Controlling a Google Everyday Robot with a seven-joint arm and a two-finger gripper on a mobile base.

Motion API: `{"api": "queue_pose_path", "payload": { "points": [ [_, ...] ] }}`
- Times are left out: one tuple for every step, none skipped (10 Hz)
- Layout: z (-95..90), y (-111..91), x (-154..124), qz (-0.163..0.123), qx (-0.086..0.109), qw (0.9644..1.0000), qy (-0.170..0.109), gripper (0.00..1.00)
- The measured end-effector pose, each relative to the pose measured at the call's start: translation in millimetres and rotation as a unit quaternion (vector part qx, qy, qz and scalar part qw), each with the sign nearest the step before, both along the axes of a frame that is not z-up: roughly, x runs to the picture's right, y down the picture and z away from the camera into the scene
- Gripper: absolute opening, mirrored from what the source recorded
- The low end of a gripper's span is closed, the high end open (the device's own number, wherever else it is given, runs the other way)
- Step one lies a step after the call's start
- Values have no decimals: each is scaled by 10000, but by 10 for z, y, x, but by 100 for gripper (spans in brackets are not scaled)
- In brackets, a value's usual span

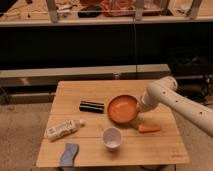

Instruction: Pick up the ceramic bowl

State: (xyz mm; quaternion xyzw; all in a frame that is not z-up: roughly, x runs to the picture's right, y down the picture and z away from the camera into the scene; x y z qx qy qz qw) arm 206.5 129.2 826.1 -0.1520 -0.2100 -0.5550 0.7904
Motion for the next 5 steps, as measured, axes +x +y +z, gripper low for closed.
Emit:
{"api": "queue_pose_path", "payload": {
  "points": [
    [-16, -16, -12, -22, 8, 10000, -12, 1],
    [-29, -24, -22, -50, 13, 10000, -25, 1],
    [-58, -54, -37, -68, 24, 10000, -39, 1],
    [-73, -69, -50, -84, 29, 9999, -49, 1],
    [-96, -94, -70, -108, 40, 9999, -66, 1]
  ]
}}
